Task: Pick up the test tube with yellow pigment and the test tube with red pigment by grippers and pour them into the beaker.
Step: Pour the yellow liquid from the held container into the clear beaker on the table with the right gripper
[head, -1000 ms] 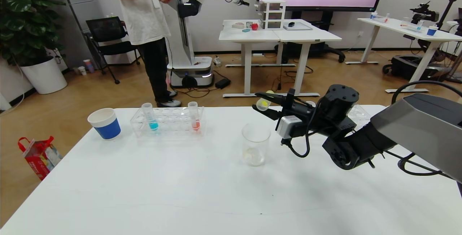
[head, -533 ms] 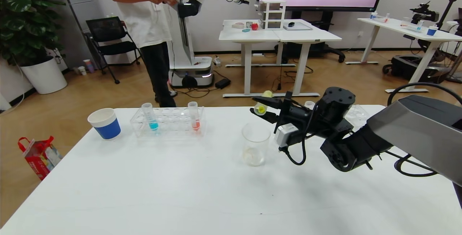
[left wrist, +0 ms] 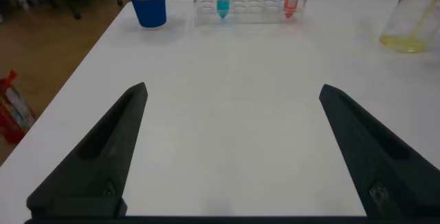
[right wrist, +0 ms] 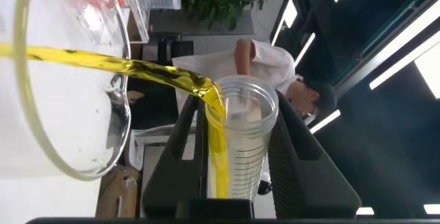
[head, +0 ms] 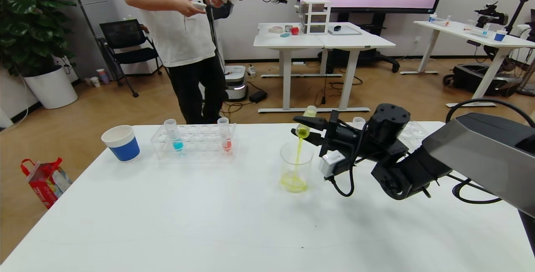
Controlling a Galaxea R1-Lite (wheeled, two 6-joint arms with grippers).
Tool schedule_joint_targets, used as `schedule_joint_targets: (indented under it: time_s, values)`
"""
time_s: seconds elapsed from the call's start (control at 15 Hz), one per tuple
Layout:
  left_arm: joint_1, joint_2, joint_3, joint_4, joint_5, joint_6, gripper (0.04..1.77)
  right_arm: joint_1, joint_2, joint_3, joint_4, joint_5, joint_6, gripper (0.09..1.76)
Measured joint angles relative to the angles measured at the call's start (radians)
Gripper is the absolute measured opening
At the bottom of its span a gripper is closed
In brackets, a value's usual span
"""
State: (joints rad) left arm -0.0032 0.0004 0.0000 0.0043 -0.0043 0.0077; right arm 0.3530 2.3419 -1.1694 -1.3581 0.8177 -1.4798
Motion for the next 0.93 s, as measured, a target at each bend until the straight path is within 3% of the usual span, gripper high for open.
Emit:
schedule_joint_targets:
  time_s: [0.93]
  values:
    - [0.0, 0.0, 0.0, 0.0, 0.0, 0.0, 1.74, 0.006, -0.01, -0.009, 0.005, 0.022, -0.213, 0.51]
